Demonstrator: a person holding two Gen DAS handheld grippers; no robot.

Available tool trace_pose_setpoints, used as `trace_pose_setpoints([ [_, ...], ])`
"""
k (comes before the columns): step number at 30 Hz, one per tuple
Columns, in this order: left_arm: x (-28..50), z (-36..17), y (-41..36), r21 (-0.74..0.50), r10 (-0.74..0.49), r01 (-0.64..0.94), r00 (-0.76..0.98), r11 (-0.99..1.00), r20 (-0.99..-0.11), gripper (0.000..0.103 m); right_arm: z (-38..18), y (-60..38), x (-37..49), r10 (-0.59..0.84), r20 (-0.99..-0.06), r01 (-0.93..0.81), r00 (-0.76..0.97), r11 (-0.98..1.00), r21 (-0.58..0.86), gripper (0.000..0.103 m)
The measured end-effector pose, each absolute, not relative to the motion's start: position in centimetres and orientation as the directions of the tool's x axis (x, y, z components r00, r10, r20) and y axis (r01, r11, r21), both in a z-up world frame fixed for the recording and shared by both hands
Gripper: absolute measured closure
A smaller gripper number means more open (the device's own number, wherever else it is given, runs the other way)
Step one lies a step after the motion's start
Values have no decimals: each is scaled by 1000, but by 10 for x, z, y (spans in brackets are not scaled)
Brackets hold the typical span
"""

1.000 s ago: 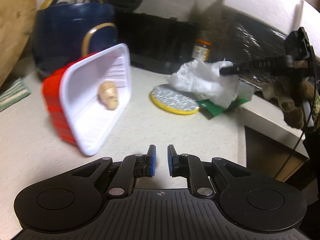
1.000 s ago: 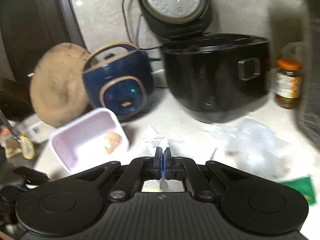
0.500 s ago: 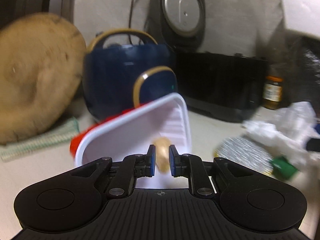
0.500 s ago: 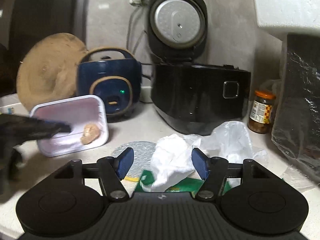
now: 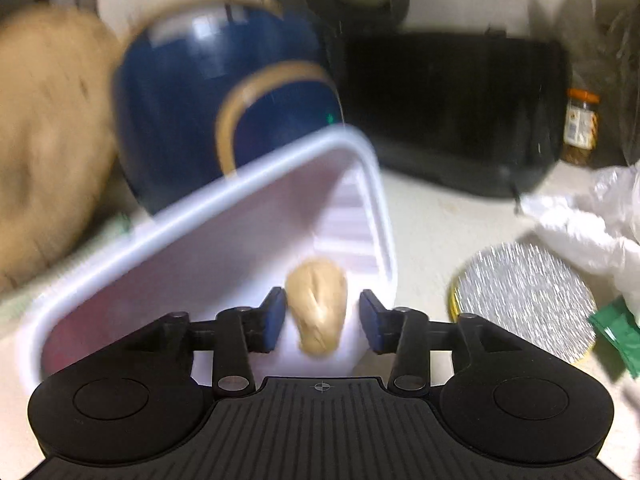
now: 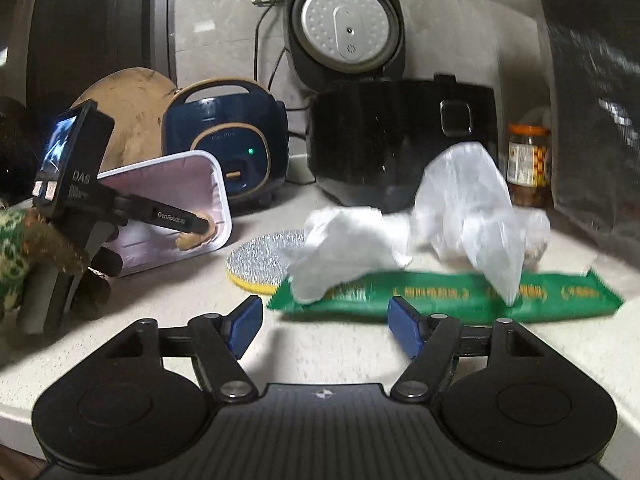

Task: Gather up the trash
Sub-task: 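Move the left tool around the ginger root while the right tool reopens over the tissue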

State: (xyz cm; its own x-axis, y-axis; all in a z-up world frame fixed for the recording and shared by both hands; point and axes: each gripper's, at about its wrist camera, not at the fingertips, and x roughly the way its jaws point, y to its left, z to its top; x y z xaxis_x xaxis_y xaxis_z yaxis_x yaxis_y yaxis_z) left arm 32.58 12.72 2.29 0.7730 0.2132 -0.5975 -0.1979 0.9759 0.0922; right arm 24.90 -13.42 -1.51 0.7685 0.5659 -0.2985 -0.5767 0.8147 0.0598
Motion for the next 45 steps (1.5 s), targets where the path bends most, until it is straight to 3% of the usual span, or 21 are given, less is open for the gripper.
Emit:
trace_pose_setpoints([
  [4,332,21,144,-44,168,-243,780,969,-603,60,-20,-138,248,567,-297,-577,768,814,63,33],
  [6,330,18,142,-37,167,-233,790,972,-590,64,-19,-141,245,563,-285,-575,776,817,50,33],
  [7,328,18,140,-30,157,-215,793,976,-589,72,-19,-143,243,560,-277,-572,781,819,44,32],
  [11,315,25,132,-71,96,-172,795,982,-599,72,-10,-150,240,538,-238,-546,808,837,36,28],
  [15,279,36,119,-64,35,-85,831,994,-555,73,7,-150,249,517,-204,-521,831,852,39,22],
  [18,247,44,114,-70,-8,-34,849,997,-528,75,18,-141,267,515,-228,-518,827,854,52,22],
  [19,238,46,113,-75,-19,-23,853,997,-521,91,20,-136,273,517,-240,-520,822,852,57,22],
  [20,228,47,112,-80,-32,-11,856,997,-516,97,21,-132,278,518,-252,-522,817,851,59,22],
  [24,200,50,104,-45,-45,26,862,999,-504,95,21,-113,289,490,-292,-504,821,863,31,26],
  [27,194,49,101,-14,-39,36,867,999,-496,95,20,-102,289,474,-319,-498,820,867,9,47],
  [28,193,50,101,-12,-40,39,870,999,-492,93,19,-100,289,484,-332,-508,809,861,17,49],
  [36,208,39,103,11,-42,57,845,998,-533,91,-1,-87,281,467,-401,-515,788,857,-12,47],
  [40,215,30,106,-8,-47,52,809,999,-586,91,-8,-88,274,470,-402,-522,786,852,-23,32],
  [45,220,23,104,-12,-51,56,785,998,-618,90,-10,-86,273,475,-419,-538,774,842,-40,26],
])
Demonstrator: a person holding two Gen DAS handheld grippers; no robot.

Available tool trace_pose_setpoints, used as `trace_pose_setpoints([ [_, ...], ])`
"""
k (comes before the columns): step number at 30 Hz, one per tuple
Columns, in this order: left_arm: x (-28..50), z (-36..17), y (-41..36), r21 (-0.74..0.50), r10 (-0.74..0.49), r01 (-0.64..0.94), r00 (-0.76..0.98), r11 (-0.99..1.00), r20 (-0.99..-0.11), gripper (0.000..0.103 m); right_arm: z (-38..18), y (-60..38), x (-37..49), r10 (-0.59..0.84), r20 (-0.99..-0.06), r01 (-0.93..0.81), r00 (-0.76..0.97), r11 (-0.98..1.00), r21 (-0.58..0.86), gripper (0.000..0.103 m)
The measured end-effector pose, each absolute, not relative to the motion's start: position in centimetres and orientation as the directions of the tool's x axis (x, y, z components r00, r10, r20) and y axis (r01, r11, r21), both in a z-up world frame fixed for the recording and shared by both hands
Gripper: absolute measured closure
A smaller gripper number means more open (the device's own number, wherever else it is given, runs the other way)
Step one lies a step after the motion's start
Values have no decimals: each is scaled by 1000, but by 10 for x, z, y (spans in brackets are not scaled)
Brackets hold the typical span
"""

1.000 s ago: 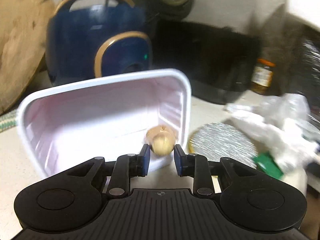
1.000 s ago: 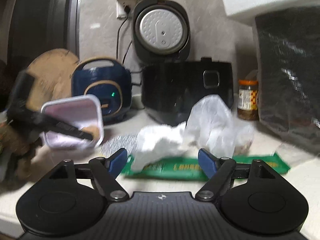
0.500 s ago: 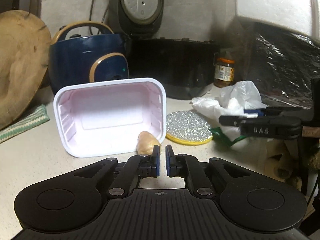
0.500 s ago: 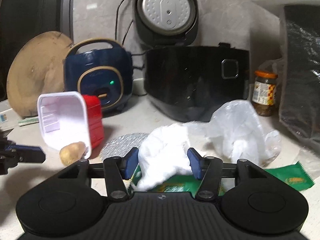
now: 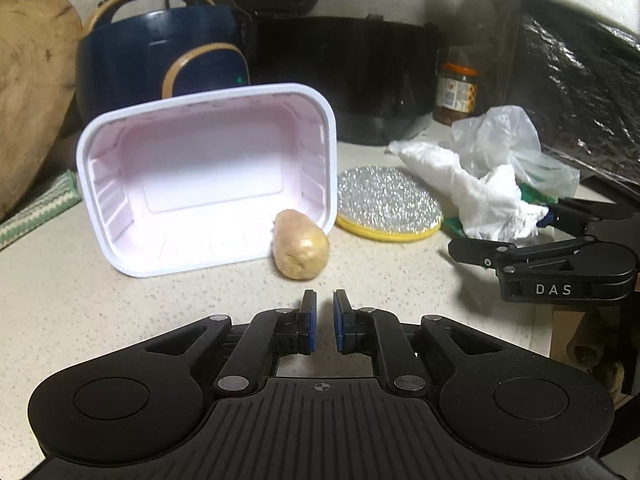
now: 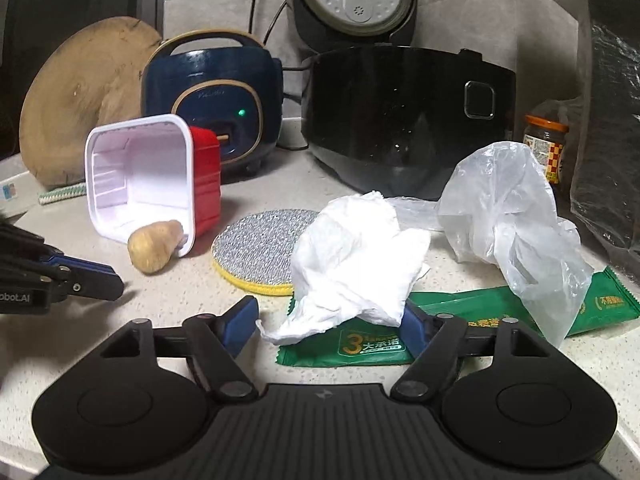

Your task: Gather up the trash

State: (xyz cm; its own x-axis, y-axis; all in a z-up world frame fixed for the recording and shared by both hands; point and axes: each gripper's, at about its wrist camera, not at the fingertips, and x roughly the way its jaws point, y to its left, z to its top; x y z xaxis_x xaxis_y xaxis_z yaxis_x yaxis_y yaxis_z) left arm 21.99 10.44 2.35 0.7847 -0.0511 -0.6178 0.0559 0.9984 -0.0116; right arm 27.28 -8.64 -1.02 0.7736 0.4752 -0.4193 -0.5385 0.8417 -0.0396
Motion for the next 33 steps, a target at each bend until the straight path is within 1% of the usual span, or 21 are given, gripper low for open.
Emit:
trace_pose_setpoints([
  [5,221,20,100,5,-44,62,772,998,-635,89,-12,-87,273,490,-422,-556,762,830,-41,21],
  [8,217,23,102,-21,-63,64,770,998,-635,89,-14,-87,273,499,-419,-568,759,821,-52,20],
  [10,208,28,105,-48,-79,62,788,997,-610,89,-16,-87,271,498,-415,-570,761,819,-64,20],
  [15,203,46,115,-87,-50,7,858,996,-511,89,-17,-86,271,508,-407,-578,759,814,-61,14],
  [18,221,51,112,-71,-27,-10,865,997,-501,88,-19,-84,271,509,-401,-577,762,814,-64,11],
  [20,239,48,105,-9,12,-19,856,1000,-517,88,-19,-84,270,511,-398,-578,762,813,-63,11],
  [21,245,44,103,14,29,-26,847,1000,-531,86,-19,-85,270,513,-400,-581,759,811,-63,11],
  [23,251,39,101,24,13,0,849,1000,-529,69,-18,-86,270,518,-408,-590,752,805,-65,11],
  [24,254,38,99,30,5,13,843,999,-537,65,-18,-86,269,520,-412,-593,749,802,-66,10],
  [26,261,36,96,16,-31,49,813,999,-581,53,-17,-86,269,526,-418,-603,741,795,-67,9],
  [29,272,26,96,-63,-100,78,744,995,-661,48,-18,-85,269,532,-420,-609,736,790,-66,5],
  [30,274,23,98,-91,-120,79,739,993,-663,48,-19,-84,268,531,-417,-609,737,790,-69,4],
  [31,273,21,97,-93,-117,74,752,993,-649,49,-19,-83,267,532,-415,-609,738,790,-71,4],
  [32,272,21,96,-83,-105,68,768,994,-631,53,-19,-83,267,534,-413,-610,738,789,-70,4],
  [33,271,22,96,-72,-96,66,787,995,-609,53,-20,-84,268,538,-412,-613,736,787,-68,4],
])
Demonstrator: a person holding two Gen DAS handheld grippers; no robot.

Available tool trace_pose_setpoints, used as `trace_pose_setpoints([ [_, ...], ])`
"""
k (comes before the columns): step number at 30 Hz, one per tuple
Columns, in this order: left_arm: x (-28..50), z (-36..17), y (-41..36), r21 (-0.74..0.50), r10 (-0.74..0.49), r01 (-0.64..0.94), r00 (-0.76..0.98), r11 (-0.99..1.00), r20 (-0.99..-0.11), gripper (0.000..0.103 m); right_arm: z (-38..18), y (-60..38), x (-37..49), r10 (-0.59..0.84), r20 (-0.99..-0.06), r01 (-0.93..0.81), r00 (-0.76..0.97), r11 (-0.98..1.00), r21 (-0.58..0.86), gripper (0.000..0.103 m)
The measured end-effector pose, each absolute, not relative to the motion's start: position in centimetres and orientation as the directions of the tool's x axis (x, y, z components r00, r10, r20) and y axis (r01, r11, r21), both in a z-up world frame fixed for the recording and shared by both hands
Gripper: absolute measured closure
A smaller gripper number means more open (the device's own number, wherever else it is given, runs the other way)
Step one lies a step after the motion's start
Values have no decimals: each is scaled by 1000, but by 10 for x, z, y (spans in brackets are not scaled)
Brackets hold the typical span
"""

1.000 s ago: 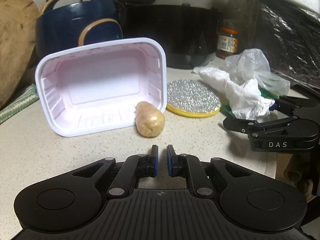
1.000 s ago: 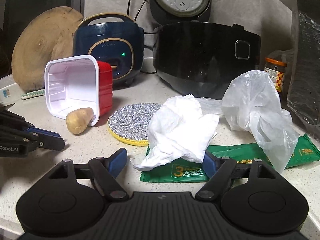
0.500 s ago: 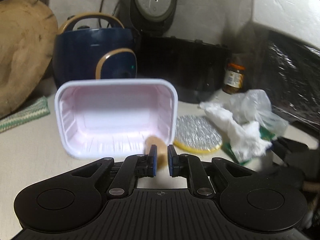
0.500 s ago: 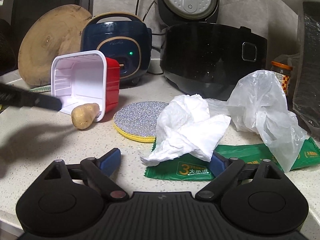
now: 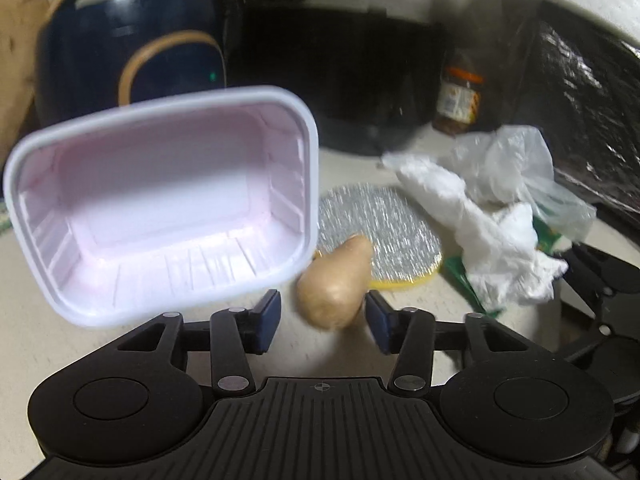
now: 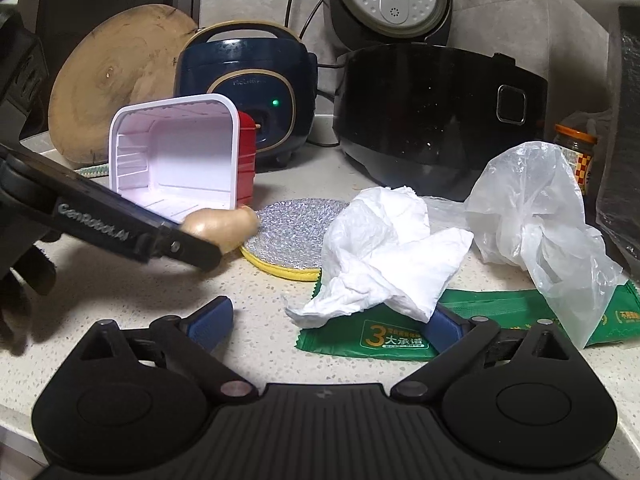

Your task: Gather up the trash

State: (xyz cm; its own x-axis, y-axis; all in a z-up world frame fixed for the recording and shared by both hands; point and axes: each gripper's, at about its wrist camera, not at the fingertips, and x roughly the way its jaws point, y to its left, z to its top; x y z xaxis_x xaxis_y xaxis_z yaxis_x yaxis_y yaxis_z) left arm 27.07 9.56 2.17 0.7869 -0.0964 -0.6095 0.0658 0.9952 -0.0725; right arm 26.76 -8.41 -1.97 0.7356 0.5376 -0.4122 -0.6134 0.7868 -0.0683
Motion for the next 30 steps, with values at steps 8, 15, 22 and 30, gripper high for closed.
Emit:
trace_pose_setpoints([
  [8,277,24,93,-46,-99,88,817,995,-567,53,-20,-83,269,546,-425,-628,722,775,-73,1],
  [15,269,26,92,-24,-102,108,809,994,-579,54,-15,-79,263,515,-429,-609,742,786,-109,1],
  [22,213,28,86,22,-84,123,790,992,-607,57,9,-91,246,533,-313,-587,786,802,-110,1],
  [30,200,22,94,-29,-115,123,782,992,-613,64,9,-90,288,459,-407,-491,790,871,30,41],
])
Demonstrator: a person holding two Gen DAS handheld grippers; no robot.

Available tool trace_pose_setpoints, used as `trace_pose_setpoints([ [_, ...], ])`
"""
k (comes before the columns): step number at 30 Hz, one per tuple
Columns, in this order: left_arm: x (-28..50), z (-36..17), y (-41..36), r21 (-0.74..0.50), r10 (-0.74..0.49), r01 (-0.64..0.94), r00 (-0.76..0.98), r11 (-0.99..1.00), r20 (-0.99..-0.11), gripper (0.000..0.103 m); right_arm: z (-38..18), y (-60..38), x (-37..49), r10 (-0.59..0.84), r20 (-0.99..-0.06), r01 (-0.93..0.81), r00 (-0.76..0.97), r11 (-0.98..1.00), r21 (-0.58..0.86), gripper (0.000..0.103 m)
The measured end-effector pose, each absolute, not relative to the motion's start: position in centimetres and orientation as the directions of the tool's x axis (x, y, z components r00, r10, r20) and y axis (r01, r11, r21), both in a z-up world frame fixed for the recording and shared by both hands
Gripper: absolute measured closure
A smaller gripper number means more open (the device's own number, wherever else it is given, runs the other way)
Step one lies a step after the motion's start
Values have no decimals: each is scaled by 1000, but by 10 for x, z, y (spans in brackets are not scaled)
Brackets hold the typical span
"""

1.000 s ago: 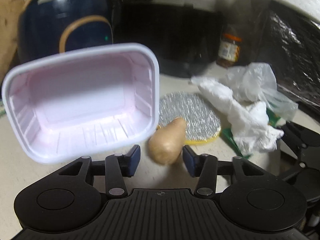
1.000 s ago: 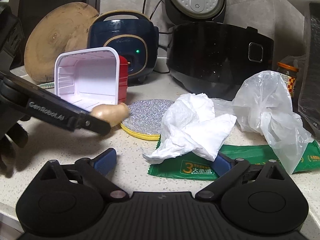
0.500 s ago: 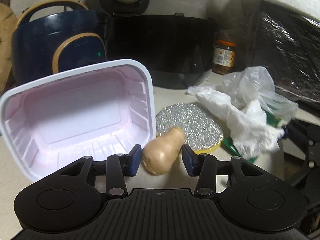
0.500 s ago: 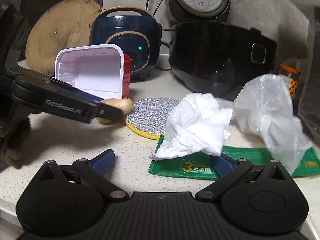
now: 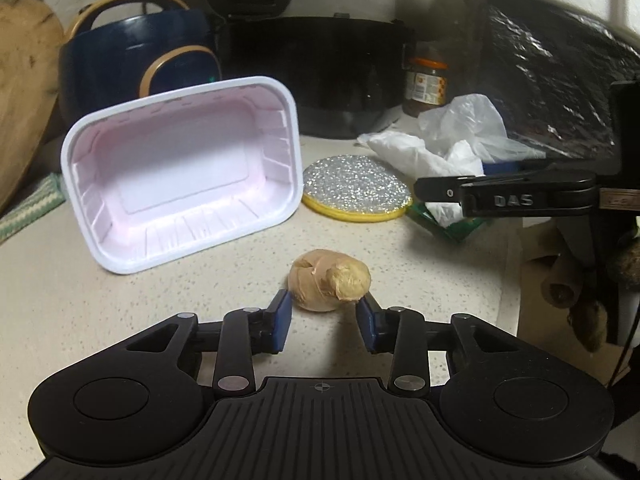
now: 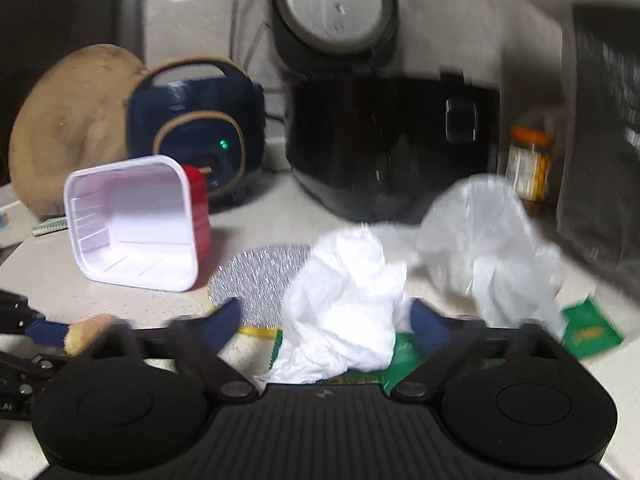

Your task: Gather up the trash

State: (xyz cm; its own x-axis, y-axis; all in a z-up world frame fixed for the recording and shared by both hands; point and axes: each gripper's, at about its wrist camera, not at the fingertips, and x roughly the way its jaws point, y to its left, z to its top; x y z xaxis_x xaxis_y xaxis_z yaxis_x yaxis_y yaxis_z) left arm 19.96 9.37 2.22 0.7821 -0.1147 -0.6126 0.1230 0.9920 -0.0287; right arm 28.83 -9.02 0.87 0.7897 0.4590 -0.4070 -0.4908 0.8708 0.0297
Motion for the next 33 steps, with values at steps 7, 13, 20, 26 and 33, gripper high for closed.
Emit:
trace_pose_setpoints([
  [7,198,22,93,-28,-114,123,784,992,-610,65,20,-105,273,484,-388,-496,785,865,76,87],
  [13,190,27,88,-22,-114,125,796,992,-595,67,40,-114,240,537,-330,-543,777,836,80,87],
  [20,178,34,79,-13,-125,144,810,989,-573,78,42,-113,213,567,-335,-584,752,809,58,87],
  [26,165,44,77,14,-177,216,831,976,-527,85,16,-100,210,580,-404,-613,707,788,58,86],
  [33,166,44,52,168,-187,300,856,939,-483,84,-11,-91,210,548,-423,-586,722,809,49,37],
])
